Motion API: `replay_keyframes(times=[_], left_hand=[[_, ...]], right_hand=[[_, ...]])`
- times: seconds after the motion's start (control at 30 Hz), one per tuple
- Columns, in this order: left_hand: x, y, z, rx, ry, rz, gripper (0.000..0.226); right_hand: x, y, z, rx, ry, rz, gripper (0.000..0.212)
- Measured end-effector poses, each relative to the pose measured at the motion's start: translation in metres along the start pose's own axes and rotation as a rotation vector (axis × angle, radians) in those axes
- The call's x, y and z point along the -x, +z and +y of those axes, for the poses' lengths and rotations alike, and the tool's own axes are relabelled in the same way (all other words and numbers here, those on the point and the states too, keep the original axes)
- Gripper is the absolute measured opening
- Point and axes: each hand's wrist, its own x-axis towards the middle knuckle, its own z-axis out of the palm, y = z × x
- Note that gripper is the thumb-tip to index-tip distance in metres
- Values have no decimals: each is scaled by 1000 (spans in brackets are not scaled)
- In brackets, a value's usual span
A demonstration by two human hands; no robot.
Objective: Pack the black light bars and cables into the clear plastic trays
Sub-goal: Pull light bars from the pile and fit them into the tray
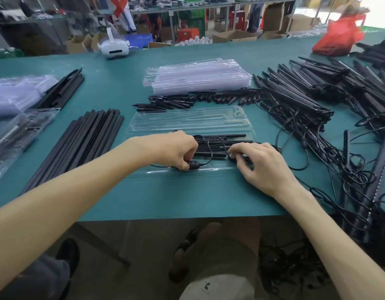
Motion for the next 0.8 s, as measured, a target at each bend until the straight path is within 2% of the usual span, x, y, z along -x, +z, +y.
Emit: replay_keyframes(times=[0.23, 0.4, 0.63, 0.8], left_hand=[[-5, 0, 2, -55, 2, 39, 27], [-2, -1, 4, -97, 18, 83, 13], [0, 4, 2, -98, 18, 118, 22], [6, 0, -2, 41, -13, 99, 12]], right_hand=[[1, 0, 0, -14, -7, 6, 19], [1, -1, -2, -11, -5, 7, 19], [0, -3, -4, -9, -2, 0, 19], [0, -4, -5, -11, -6, -2, 20]])
